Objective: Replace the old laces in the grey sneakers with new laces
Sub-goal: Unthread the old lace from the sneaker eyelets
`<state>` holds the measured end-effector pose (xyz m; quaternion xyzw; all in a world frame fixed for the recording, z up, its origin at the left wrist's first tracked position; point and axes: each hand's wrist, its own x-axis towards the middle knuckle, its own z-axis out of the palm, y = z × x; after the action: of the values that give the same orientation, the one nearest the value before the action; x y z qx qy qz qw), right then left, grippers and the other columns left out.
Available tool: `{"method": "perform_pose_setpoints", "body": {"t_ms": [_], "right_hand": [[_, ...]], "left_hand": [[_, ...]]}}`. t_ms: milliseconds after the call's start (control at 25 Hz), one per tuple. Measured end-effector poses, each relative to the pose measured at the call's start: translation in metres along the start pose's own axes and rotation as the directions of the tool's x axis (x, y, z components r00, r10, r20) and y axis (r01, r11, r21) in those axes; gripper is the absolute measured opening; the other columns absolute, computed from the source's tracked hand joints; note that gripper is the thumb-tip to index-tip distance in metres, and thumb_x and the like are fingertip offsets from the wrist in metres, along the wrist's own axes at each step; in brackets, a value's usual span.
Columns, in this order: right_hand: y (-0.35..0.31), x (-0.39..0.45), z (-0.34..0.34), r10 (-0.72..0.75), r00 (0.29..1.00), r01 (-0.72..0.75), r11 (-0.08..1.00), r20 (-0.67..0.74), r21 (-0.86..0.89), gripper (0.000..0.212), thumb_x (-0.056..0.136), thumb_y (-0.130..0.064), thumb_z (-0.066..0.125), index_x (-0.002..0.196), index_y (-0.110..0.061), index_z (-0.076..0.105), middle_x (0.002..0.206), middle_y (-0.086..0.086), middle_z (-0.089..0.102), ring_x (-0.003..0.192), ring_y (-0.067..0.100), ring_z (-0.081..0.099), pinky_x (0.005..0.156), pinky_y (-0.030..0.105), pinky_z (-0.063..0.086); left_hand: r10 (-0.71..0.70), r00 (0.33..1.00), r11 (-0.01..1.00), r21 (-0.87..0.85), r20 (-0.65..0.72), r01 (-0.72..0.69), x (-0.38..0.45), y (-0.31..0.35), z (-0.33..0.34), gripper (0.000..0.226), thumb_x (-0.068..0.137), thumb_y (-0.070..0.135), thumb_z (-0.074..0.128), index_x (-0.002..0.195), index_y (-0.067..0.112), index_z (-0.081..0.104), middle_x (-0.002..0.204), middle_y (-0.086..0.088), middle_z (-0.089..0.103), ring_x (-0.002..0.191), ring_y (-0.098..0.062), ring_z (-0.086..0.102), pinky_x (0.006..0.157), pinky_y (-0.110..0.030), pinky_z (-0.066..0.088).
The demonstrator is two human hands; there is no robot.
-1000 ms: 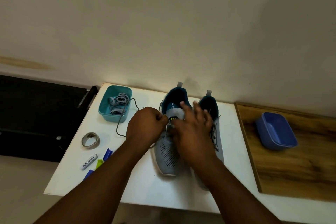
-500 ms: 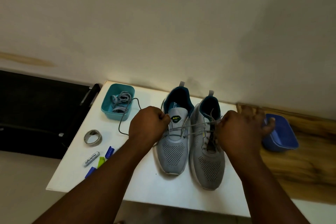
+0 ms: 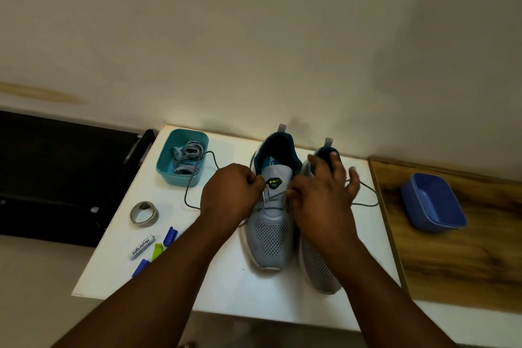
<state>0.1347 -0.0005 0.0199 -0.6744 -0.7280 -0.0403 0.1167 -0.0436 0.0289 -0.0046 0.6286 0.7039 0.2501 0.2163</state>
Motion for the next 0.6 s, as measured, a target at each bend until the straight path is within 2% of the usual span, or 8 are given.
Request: {"method": "perform_pose_setpoints", "body": {"t_ms": [120, 240, 320, 440, 520, 600], "right_hand": [[0.017, 0.002, -0.020, 0.127, 0.992, -0.126, 0.989, 0.008, -0.075, 0.016, 0.095, -0.035, 0.061, 0.107, -0.033, 0.072, 0.151, 0.005, 0.048, 0.151, 0.037, 0.022, 0.121, 0.063, 0.007], [0.033, 0.003, -0.039, 0.314, 0.935, -0.253, 0.917, 0.166, -0.307, 0.026, 0.091, -0.044, 0.060, 0.113, -0.034, 0.068, 0.144, 0.004, 0.051, 0.145, 0.038, 0.030, 0.119, 0.068, 0.011], [0.036, 0.004, -0.049, 0.376, 0.898, -0.263, 0.875, 0.229, -0.407, 0.030, 0.084, -0.045, 0.065, 0.112, -0.034, 0.067, 0.135, 0.002, 0.056, 0.138, 0.037, 0.039, 0.117, 0.070, 0.014], [0.032, 0.003, -0.054, 0.350, 0.904, -0.221, 0.873, 0.244, -0.434, 0.037, 0.085, -0.041, 0.067, 0.121, -0.035, 0.064, 0.140, 0.004, 0.052, 0.140, 0.039, 0.037, 0.117, 0.073, 0.011], [0.025, 0.002, -0.051, 0.274, 0.943, -0.197, 0.917, 0.188, -0.346, 0.042, 0.089, -0.040, 0.065, 0.130, -0.036, 0.059, 0.149, 0.007, 0.046, 0.145, 0.039, 0.030, 0.118, 0.071, 0.006], [0.014, 0.001, -0.044, 0.168, 0.982, -0.145, 0.964, 0.088, -0.221, 0.036, 0.094, -0.037, 0.062, 0.130, -0.036, 0.061, 0.148, 0.006, 0.047, 0.144, 0.037, 0.031, 0.118, 0.066, 0.007]], "left_hand": [[-0.007, 1.000, 1.000, -0.001, -0.006, 0.007, -0.002, 0.000, -0.001, 0.045, 0.090, 0.044, 0.057, 0.059, 0.011, 0.061, 0.055, -0.004, 0.059, 0.056, -0.016, 0.056, 0.054, -0.030, 0.044], [-0.013, 1.000, 1.000, 0.000, -0.001, 0.013, -0.004, 0.001, -0.002, 0.041, 0.091, 0.046, 0.058, 0.064, 0.016, 0.064, 0.061, 0.000, 0.062, 0.062, -0.016, 0.059, 0.055, -0.028, 0.042], [-0.010, 1.000, 1.000, -0.006, -0.022, 0.009, -0.007, 0.005, -0.002, 0.031, 0.092, 0.047, 0.060, 0.074, 0.023, 0.065, 0.071, 0.005, 0.065, 0.071, -0.013, 0.060, 0.061, -0.028, 0.042], [0.073, 0.994, 0.996, -0.040, -0.087, -0.077, -0.010, 0.006, -0.002, 0.020, 0.089, 0.044, 0.067, 0.083, 0.027, 0.059, 0.081, 0.009, 0.061, 0.077, -0.012, 0.057, 0.064, -0.030, 0.042], [0.178, 0.982, 0.981, -0.064, -0.060, -0.182, -0.010, 0.008, -0.004, 0.016, 0.087, 0.040, 0.070, 0.085, 0.029, 0.059, 0.086, 0.009, 0.059, 0.081, -0.012, 0.058, 0.065, -0.030, 0.042], [0.263, 0.965, 0.964, -0.035, 0.017, -0.262, -0.010, 0.013, -0.005, 0.009, 0.086, 0.036, 0.071, 0.093, 0.032, 0.068, 0.097, 0.008, 0.060, 0.089, -0.012, 0.061, 0.069, -0.026, 0.041]]}}
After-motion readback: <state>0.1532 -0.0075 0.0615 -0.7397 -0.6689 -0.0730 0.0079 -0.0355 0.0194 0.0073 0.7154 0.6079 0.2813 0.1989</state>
